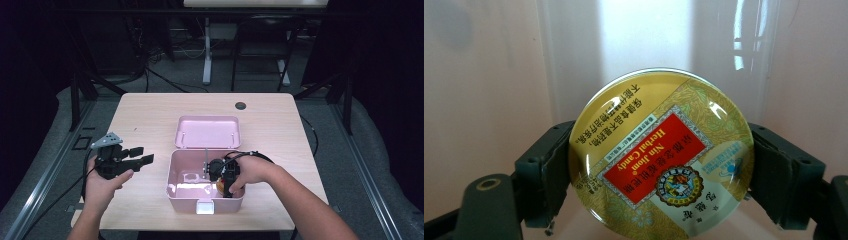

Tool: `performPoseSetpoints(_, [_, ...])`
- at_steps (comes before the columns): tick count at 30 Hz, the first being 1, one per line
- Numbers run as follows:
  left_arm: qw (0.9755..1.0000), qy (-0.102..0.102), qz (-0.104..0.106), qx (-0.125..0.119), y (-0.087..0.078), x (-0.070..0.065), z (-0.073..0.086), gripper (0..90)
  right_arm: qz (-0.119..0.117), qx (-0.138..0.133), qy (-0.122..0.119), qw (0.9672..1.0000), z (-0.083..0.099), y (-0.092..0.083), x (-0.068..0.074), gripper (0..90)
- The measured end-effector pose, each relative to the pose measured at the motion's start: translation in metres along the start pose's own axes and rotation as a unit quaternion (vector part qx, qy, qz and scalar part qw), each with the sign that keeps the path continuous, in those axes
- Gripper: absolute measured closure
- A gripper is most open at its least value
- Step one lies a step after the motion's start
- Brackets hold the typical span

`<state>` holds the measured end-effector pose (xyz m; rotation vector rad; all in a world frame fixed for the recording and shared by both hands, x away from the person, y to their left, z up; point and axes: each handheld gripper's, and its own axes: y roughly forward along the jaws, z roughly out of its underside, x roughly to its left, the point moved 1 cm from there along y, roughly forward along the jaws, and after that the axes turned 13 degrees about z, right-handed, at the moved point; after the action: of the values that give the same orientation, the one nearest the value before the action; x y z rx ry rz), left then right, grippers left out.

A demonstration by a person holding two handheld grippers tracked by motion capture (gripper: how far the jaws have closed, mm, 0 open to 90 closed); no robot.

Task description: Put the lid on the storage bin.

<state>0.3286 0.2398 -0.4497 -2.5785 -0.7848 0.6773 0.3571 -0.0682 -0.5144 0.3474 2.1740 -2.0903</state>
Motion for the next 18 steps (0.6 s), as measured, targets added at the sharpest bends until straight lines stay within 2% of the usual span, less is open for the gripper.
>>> performPoseSetpoints(18, [1.0000,0.001,0.000,-0.001,-0.0003,0.0001,-0.0001,44.0,-0.011,0.000,0.000,0.9999,0.0000,0.0047,0.0001,19.2])
